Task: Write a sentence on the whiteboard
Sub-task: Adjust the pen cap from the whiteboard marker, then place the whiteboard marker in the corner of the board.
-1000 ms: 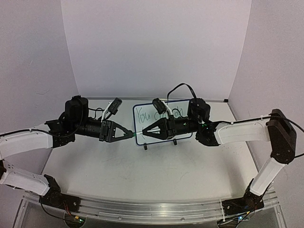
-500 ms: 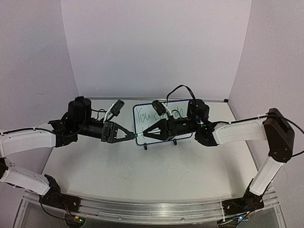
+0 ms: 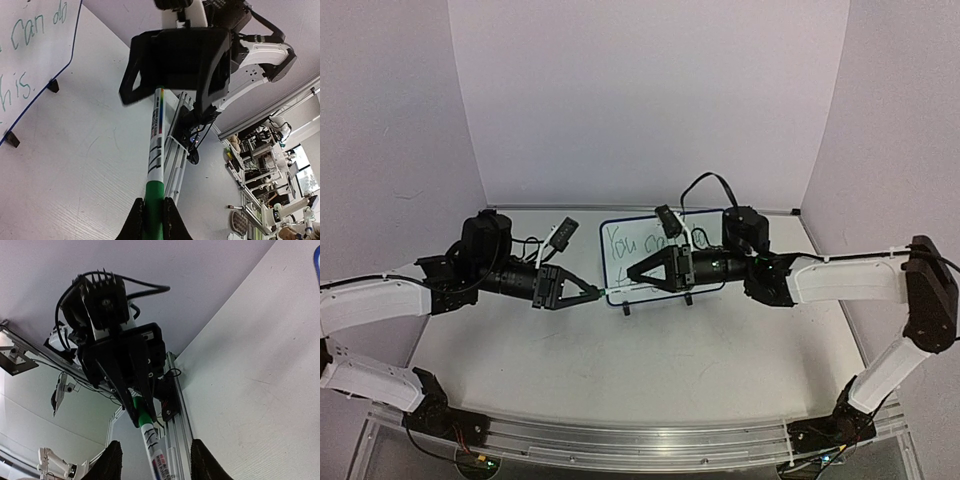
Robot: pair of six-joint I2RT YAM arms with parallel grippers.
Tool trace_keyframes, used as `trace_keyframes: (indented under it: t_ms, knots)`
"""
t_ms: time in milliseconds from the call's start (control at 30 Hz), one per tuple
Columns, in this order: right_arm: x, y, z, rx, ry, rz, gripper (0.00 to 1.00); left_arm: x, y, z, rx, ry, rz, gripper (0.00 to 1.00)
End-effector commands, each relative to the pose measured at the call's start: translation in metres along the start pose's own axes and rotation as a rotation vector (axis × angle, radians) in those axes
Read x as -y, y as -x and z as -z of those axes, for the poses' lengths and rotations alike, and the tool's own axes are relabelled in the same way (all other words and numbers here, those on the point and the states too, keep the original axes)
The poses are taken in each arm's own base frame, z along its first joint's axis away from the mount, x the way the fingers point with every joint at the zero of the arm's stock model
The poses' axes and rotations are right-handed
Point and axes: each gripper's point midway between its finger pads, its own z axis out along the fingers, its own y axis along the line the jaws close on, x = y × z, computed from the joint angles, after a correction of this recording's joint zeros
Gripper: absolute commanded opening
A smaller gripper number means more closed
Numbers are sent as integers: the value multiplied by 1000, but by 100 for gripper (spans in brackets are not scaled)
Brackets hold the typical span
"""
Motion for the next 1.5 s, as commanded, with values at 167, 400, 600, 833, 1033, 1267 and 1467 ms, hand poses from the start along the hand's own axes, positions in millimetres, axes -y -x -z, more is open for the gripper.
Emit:
trace_keyframes:
  t_ms: [167,400,600,833,1033,1267,1467]
  knots:
    - [58,44,87,200,-485,127,84,-68,-26,53,60,437,125,0]
    - [101,48,157,255,-807,109,98,-159,-45,120,137,846,404,0]
    - [123,40,194,280,-912,56,98,-218,-37,165,257,1064,479,0]
    - [141,27,229,323,-1021,23,98,-266,-30,194,311,1208,470,1]
    - [152,23,248,347,-1058,-12,98,-284,-37,199,255,1253,456,16]
    - [158,24,261,362,-1092,-22,98,-292,-46,204,243,1269,477,49]
    - [165,23,268,359,-1118,-28,98,-300,-43,216,266,1277,490,75]
